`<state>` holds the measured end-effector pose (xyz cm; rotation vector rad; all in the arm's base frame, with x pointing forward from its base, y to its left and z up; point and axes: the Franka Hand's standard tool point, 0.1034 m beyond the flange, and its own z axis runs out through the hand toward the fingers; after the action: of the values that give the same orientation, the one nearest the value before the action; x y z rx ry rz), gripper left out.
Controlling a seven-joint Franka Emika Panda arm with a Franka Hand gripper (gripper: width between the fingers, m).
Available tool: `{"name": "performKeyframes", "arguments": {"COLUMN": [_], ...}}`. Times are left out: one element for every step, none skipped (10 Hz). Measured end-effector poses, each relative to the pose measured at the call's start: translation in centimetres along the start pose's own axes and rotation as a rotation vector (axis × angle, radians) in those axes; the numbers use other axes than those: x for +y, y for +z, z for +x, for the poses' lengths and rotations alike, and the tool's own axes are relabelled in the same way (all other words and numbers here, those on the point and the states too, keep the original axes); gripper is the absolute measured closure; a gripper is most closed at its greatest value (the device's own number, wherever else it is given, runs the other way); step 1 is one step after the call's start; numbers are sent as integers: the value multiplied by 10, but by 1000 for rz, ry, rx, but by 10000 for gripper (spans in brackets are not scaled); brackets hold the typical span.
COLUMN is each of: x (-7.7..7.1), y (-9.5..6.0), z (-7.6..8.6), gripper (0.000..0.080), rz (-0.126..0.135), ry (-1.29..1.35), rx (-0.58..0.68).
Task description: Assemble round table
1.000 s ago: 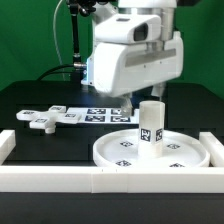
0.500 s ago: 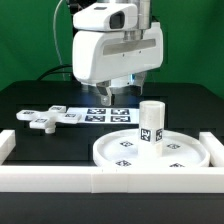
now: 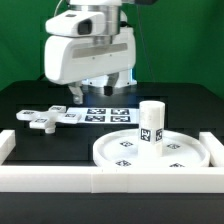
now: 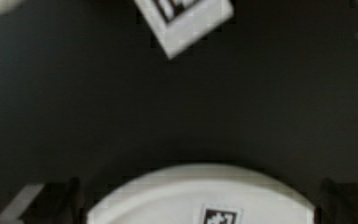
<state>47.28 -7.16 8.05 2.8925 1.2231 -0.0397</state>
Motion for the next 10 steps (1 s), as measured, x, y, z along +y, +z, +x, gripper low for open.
{"name": "performKeyframes", "arguments": {"x": [-1, -1, -1, 1, 11, 21, 28, 31, 30, 29], "y": [0, 0, 0, 1, 3, 5, 7, 8, 8, 8], "z": [2, 2, 1, -2, -18, -40, -55, -64, -61, -60], "gripper": [150, 150, 150, 150, 150, 150, 150, 150, 150, 150], "rz": [1, 1, 1, 1, 4, 9, 0, 3, 3, 4], "ry": [-2, -3, -2, 0, 25, 84, 120, 152, 145, 141], "rx": [0, 0, 0, -1, -4, -8, -7, -8, -8, -7]}}
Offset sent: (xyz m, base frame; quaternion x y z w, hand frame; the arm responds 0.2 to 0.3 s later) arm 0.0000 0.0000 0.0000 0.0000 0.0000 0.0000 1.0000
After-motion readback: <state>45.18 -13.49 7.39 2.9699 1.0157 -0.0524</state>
